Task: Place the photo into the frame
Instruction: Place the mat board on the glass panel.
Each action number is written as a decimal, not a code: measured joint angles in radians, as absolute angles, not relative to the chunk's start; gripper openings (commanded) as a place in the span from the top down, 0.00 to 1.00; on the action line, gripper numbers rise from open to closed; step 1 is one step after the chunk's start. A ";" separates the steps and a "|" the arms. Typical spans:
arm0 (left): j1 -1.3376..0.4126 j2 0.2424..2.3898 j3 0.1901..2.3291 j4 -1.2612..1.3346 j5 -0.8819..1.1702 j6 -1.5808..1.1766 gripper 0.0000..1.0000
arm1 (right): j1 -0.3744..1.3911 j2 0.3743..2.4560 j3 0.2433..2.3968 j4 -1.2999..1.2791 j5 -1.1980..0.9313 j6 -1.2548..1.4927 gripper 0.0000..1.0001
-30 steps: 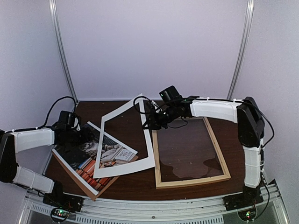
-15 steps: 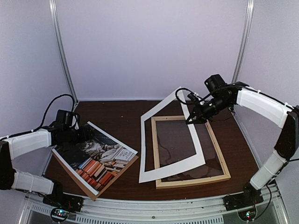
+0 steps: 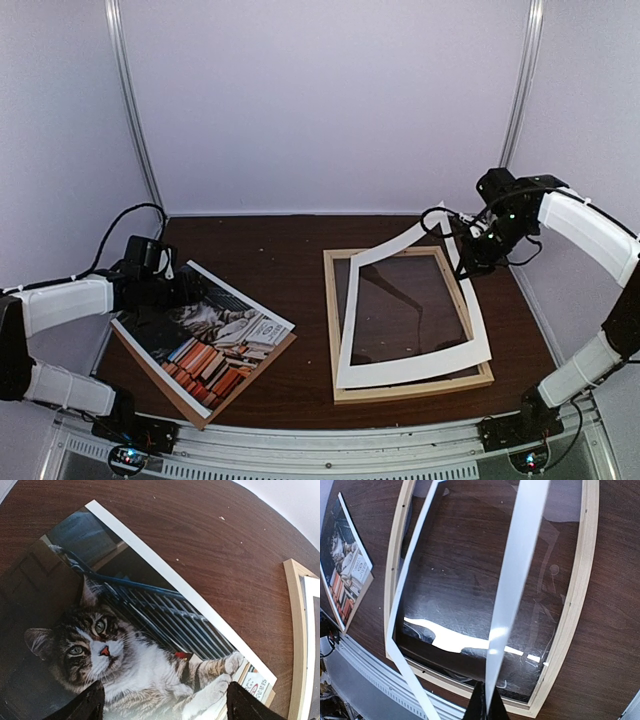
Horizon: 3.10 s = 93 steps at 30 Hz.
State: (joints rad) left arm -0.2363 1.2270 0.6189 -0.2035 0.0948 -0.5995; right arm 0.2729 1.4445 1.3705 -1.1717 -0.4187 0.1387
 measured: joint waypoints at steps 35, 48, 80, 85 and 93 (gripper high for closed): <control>-0.290 1.290 0.664 -0.204 0.093 -0.599 0.14 | 0.204 1.692 1.354 -1.028 -0.389 0.135 1.00; -0.290 1.297 0.664 -0.204 0.091 -0.599 0.14 | 0.204 1.712 1.318 -1.003 -0.395 0.140 0.94; -0.298 1.304 0.677 -0.204 0.086 -0.599 0.14 | 0.205 1.762 1.295 -0.990 -0.311 0.159 0.42; -0.299 1.304 0.677 -0.204 0.084 -0.599 0.14 | 0.205 1.765 1.295 -0.990 -0.286 0.160 0.38; -0.299 1.304 0.677 -0.207 0.081 -0.599 0.14 | 0.205 1.768 1.296 -0.989 -0.245 0.160 0.38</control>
State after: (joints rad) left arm -0.2985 1.3037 0.6773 -0.2066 0.0807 -0.5987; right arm 0.2054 1.7679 1.2961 -0.9894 -0.2447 0.1600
